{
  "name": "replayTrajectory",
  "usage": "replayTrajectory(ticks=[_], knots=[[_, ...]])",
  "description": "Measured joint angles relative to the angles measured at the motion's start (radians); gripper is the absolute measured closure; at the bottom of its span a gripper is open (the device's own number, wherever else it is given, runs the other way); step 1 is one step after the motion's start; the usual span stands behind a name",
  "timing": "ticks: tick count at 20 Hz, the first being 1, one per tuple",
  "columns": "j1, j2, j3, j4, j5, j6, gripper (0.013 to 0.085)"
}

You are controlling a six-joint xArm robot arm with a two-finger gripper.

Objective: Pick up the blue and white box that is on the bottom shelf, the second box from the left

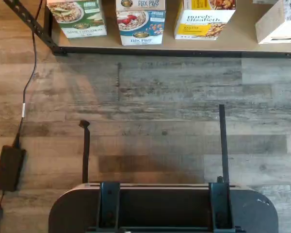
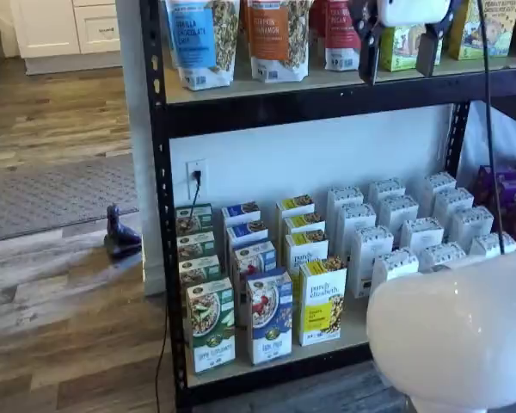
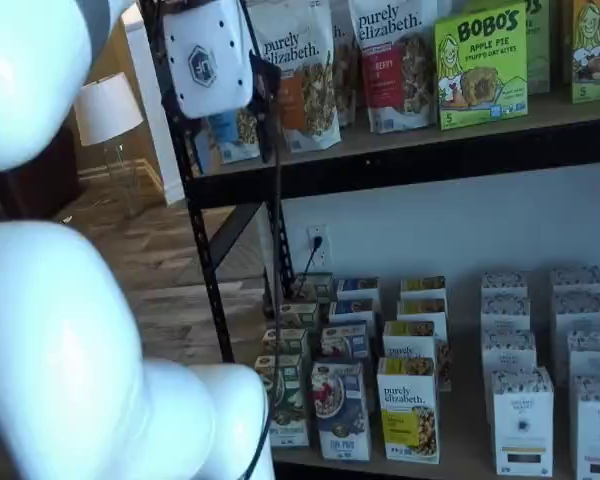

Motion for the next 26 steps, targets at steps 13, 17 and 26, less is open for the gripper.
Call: replayTrajectory(ticks=[13,17,26], knots=[[-0.004,0.005,0.137,-0.015,-0.156,-0.004,0.013],[-0.003,0.01,0.198,0.003,-0.223,0.0,0.013],[0.043,0.034,0.342,0.032,-0.362,0.045,0.013]])
